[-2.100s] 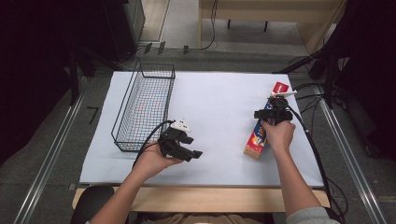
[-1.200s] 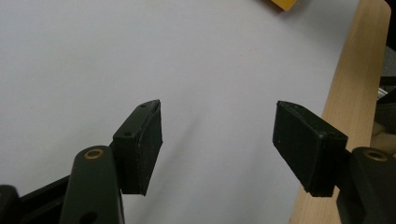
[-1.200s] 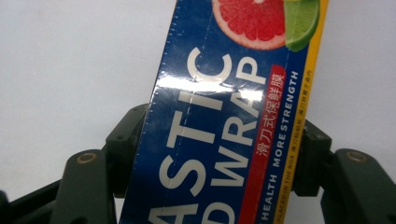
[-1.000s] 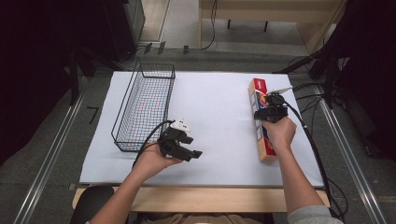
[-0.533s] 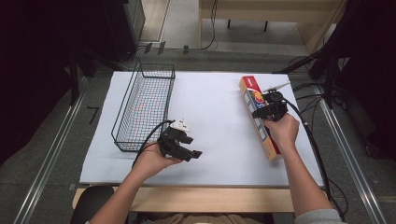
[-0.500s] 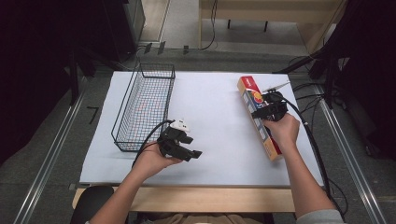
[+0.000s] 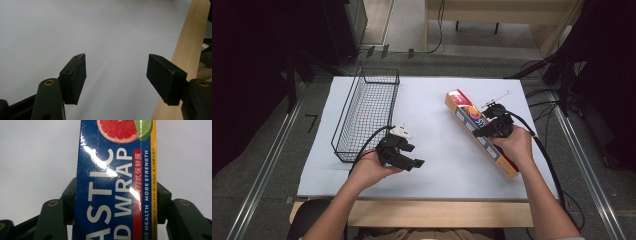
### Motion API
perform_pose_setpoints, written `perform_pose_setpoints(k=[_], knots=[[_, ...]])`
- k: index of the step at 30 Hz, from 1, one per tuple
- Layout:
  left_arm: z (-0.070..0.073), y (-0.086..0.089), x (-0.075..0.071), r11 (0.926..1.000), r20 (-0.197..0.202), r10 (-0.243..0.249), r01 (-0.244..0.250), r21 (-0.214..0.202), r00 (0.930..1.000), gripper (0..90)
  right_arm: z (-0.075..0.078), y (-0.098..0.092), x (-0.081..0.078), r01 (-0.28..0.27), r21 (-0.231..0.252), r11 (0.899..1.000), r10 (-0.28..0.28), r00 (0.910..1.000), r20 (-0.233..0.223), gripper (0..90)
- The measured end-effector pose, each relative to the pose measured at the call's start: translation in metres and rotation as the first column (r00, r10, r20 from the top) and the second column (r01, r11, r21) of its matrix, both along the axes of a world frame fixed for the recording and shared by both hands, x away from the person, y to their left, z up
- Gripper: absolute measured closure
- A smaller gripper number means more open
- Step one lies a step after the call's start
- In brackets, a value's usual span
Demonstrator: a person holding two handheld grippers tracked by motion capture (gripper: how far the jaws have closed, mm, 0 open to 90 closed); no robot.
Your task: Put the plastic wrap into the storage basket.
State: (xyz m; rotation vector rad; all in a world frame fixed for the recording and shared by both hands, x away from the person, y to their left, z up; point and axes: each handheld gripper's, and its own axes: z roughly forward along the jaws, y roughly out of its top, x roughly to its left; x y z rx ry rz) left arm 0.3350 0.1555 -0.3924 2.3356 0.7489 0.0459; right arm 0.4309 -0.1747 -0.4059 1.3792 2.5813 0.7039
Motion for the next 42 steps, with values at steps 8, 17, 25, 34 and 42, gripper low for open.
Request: perform_pose_setpoints(k=[8, 17, 25, 34, 42], knots=[[0.004, 0.012, -0.001, 0.9998, 0.006, 0.015, -0.015, -0.01, 0.9999, 31.3, 0.01, 0.008, -0.008, -0.119, 0.024, 0.993, 0.119, 0.9927, 0.018, 41.5], [0.008, 0.017, -0.005, 1.0, 0.029, 0.006, -0.006, -0.004, 0.9996, 31.5, 0.016, 0.017, -0.021, -0.234, 0.001, 0.972, 0.234, 0.9716, 0.034, 41.5], [0.013, 0.023, -0.004, 1.0, 0.019, 0.007, -0.007, 0.003, 0.9998, 31.4, 0.017, 0.018, -0.032, -0.309, 0.042, 0.95, 0.309, 0.9509, 0.012, 41.5], [0.019, 0.025, -0.006, 0.9995, 0.06, -0.025, 0.024, 0.02, 0.9979, 29.8, 0.015, 0.023, -0.046, -0.436, 0.025, 0.9, 0.436, 0.9, 0.008, 41.3], [0.022, 0.028, -0.006, 0.9995, 0.068, -0.029, 0.027, 0.018, 0.9973, 29.7, 0.013, 0.027, -0.06, -0.543, -0.009, 0.84, 0.543, 0.8397, 0.022, 41.2]])
